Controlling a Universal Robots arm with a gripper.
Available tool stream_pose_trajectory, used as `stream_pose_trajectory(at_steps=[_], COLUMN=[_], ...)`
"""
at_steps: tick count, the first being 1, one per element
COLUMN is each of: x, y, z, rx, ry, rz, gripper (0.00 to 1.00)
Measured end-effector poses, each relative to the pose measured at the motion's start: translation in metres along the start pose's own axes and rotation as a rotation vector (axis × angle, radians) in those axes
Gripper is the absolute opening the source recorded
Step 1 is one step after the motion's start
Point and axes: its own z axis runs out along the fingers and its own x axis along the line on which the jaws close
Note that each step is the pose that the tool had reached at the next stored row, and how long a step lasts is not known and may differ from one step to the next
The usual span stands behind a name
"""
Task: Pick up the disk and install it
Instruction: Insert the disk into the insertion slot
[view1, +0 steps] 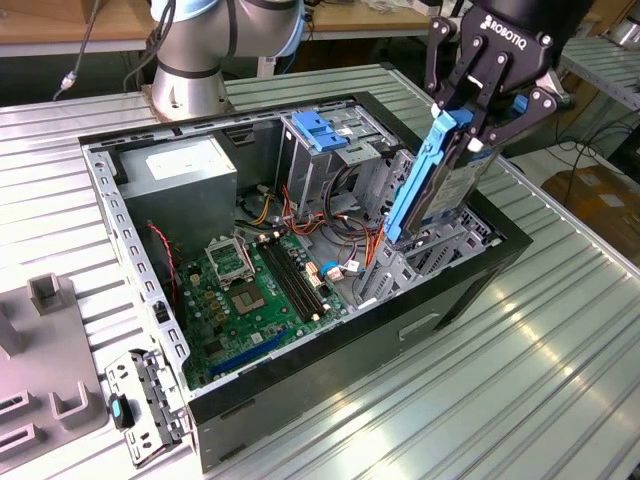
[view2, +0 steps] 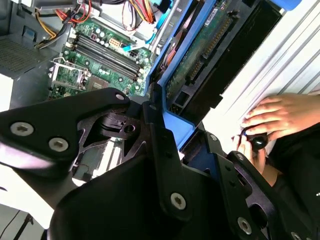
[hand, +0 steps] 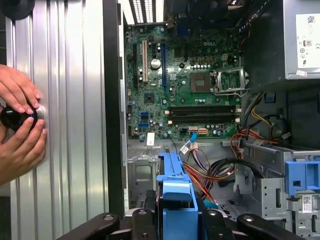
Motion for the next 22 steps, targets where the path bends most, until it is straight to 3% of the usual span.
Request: stream_pose_trajectory(at_steps=[5, 13, 15, 19, 22], x=[-0.0028, -0.0044, -0.0044, -0.0045, -0.0043], y=[-0.0093, -0.0111, -0.0111, -0.0112, -0.0103], z=[0.0027, 0.0096, 0.0105, 0.0133, 0.0134], rx=[0.0002, 0.0027, 0.0056, 0.0216, 0.0220], ry=[0.0030, 0.0030, 0.0030, 0.0027, 0.0028], rz=[0.000, -0.006, -0.011, -0.014, -0.014], gripper=[0.37, 0.37, 0.37, 0.37, 0.37])
